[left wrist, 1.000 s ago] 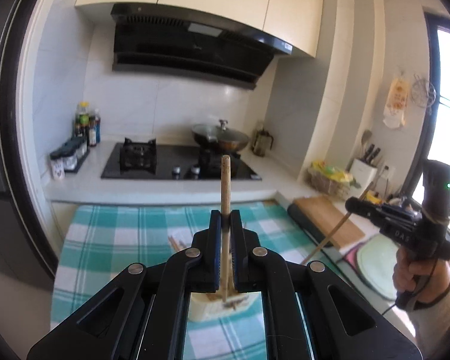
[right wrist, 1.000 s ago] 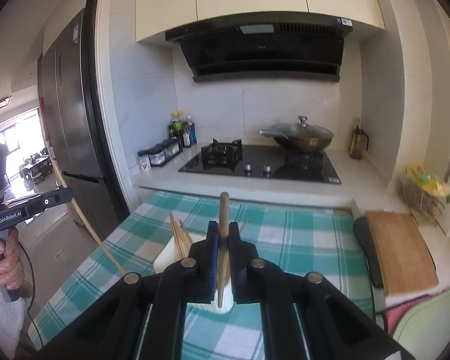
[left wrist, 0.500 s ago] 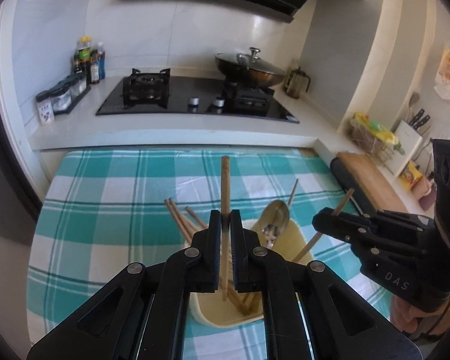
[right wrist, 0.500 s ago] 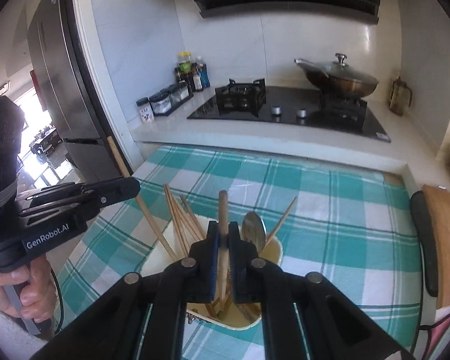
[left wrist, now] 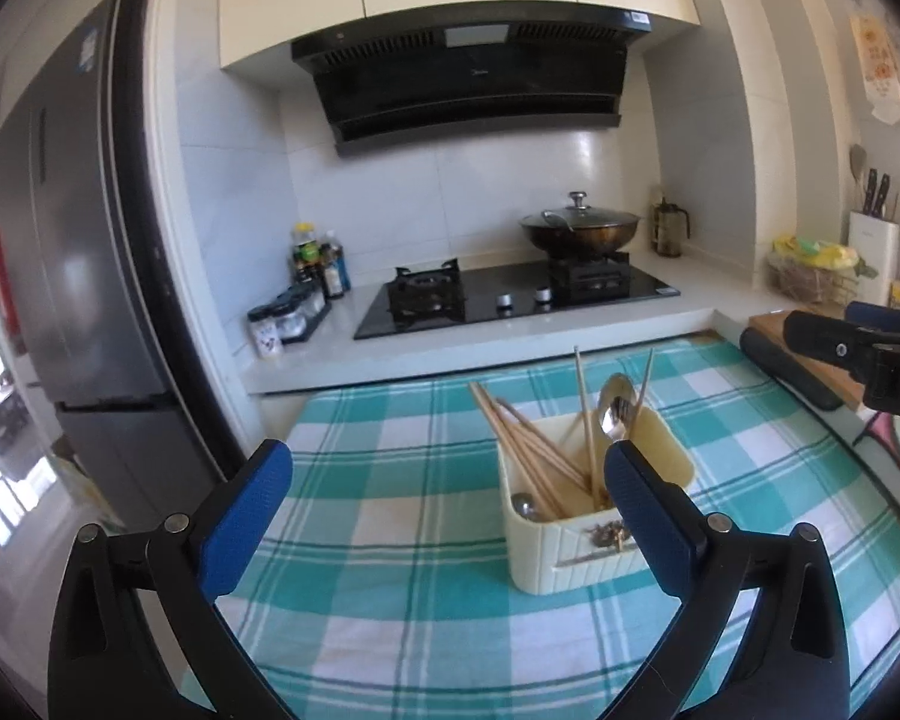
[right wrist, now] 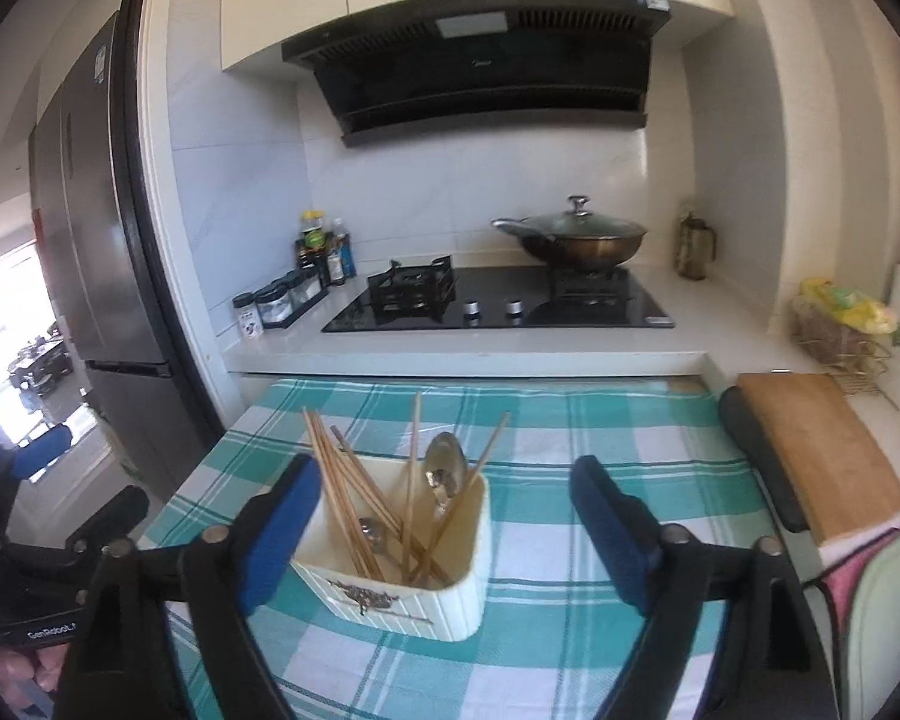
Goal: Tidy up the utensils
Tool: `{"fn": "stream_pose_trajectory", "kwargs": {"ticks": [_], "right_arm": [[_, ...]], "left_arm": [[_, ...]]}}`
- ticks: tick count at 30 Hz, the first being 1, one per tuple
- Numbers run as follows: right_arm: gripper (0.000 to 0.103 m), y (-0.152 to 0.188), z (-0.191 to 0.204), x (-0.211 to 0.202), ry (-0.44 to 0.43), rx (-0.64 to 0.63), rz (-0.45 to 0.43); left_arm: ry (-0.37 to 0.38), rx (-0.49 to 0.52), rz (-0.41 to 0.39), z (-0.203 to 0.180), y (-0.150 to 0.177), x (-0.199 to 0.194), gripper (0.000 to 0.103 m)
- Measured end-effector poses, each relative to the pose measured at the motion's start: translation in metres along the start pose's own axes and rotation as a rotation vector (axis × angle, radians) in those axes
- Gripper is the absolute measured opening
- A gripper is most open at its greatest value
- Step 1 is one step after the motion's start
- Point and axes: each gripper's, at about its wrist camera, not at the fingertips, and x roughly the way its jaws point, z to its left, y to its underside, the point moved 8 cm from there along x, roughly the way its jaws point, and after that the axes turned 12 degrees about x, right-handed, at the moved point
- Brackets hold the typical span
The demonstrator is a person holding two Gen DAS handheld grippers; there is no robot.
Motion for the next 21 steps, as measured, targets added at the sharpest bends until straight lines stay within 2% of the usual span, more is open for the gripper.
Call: {"fn": "stream_pose_trajectory", "kwargs": {"ticks": [3, 7, 13, 21], "right_arm": [[0.094, 0.019, -0.004, -0.044, 0.041, 0.011, -0.048], [0.103, 0.047, -0.007, -0.083, 0.104, 0.010, -0.028], [0.103, 0.074, 0.001, -0.120, 0.202, -0.093, -0.007], [0.103, 0.071, 0.023, -0.154, 0.139, -0.062, -0.040]], "left_arm": [[-0.028, 0.017, -0.014, -0.008, 0.009, -0.032, 0.103], [0.035, -0.007, 0.015, -0.010, 0.019, -0.061, 0.103], [0.098, -0.095, 0.080, -0.002, 0.032, -0.092, 0.103], [0.053, -0.112, 0.087, 0.010, 0.032, -0.120, 0.103]]}}
